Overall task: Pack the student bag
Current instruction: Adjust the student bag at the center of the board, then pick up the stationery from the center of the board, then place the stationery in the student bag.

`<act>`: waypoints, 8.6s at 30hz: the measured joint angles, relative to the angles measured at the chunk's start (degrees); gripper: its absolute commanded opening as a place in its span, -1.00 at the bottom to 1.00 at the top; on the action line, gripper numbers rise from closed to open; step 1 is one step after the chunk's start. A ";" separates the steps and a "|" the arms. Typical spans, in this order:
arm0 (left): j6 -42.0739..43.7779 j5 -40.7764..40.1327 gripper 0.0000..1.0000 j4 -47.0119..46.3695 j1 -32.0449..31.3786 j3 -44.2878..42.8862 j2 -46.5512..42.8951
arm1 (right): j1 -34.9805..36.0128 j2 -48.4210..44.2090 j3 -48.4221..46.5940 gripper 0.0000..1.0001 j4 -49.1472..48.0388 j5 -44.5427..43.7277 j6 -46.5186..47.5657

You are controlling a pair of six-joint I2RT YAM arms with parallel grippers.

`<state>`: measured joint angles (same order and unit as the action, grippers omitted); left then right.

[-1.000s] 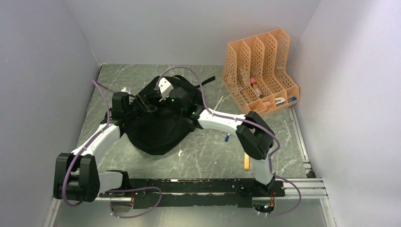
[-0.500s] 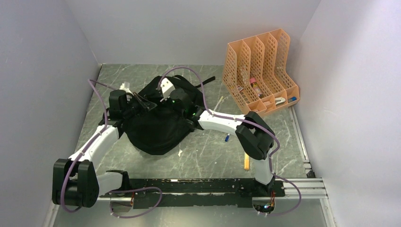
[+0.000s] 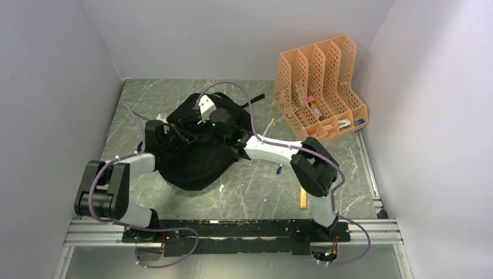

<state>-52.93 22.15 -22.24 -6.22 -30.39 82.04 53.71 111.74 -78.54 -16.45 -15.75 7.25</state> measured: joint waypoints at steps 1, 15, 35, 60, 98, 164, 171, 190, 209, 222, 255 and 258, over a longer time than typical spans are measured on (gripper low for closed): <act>0.00 0.00 -0.90 -0.98 0.00 0.26 1.40 | 0.00 -0.20 0.15 -1.00 0.00 0.22 -0.17; 0.94 0.04 -0.77 -3.45 -0.07 -1.01 5.77 | -0.02 -1.14 1.16 -1.00 0.50 1.90 -1.03; 4.59 -2.54 -0.31 5.14 -0.07 -7.52 3.19 | -0.39 -1.77 1.20 -0.90 2.67 5.90 -4.13; 5.46 -2.38 -0.22 7.45 -0.15 -14.67 6.80 | -0.76 -20.39 13.55 0.00 8.72 -7.32 -18.75; 13.77 -7.02 -0.19 30.67 -3.39 -8.55 -15.43 | -27.08 -11.41 17.16 0.05 45.29 -1.46 -52.28; 10.03 5.60 -0.77 11.96 -16.50 -16.02 -13.00 | -16.39 -19.98 13.53 -0.46 -1.53 38.60 -58.66; 10.75 5.33 -0.90 12.72 -16.50 -16.02 -12.20 | -16.35 -19.98 13.40 -0.09 -1.03 38.27 -51.65; 15.19 -32.85 -0.90 44.22 -15.34 -17.05 -21.44 | -12.48 -13.77 8.35 0.13 5.07 31.19 -20.22; 14.97 -43.58 -0.90 52.17 -15.19 -18.64 -28.57 | -4.15 5.90 -8.92 0.17 9.88 19.30 9.92; 14.73 -42.75 -0.90 52.11 -15.19 -18.43 -27.80 | -2.80 10.91 -12.22 0.17 11.67 15.65 14.51; 14.47 -36.44 -0.90 49.83 -13.22 -16.68 -25.20 | -1.25 10.58 -9.40 -1.00 6.03 6.19 15.91; 14.10 -32.24 -0.90 47.41 -11.08 -16.17 -22.88 | -1.25 9.51 -8.13 -1.00 4.85 6.40 14.75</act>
<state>-38.83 -10.09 25.17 -17.30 -46.57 59.16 52.47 121.25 -86.67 -11.60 -9.34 22.00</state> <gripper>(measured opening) 0.212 0.018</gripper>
